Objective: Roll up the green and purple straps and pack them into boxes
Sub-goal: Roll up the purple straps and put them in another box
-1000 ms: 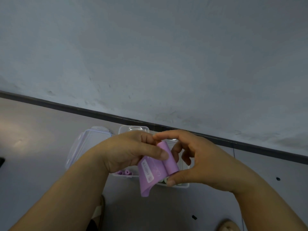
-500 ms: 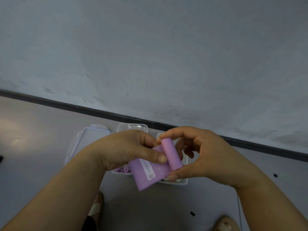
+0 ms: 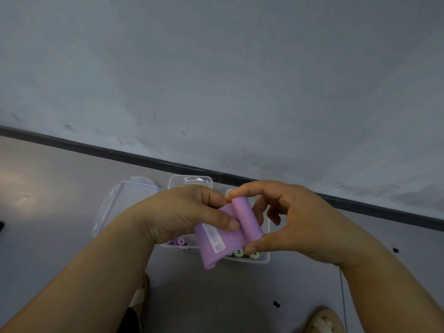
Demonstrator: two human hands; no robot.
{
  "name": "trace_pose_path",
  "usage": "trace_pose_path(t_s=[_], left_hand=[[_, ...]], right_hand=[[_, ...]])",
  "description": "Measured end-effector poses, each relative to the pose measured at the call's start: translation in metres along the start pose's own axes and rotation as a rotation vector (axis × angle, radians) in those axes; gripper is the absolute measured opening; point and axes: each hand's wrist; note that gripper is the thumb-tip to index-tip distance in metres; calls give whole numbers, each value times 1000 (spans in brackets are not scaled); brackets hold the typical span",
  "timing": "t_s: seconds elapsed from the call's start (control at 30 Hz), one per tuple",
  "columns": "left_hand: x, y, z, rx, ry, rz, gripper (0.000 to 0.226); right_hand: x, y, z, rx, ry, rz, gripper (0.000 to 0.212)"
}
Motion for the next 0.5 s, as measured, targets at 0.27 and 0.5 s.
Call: trace_pose_path(t_s=[0.27,0.5], left_hand=[[2,-4,-2,65,33,52,14],[3,-3,-2,85,44,124,19]], right_hand=[[3,-4,4,-99,13,-8,57],[5,-8,6,-114,22,-1,62]])
Point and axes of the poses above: each hand's wrist, its own x-axis towards the middle knuckle, its own y-axis out of the back of the hand, z = x × y, and after that the axes turned 1 degree about z, right-handed
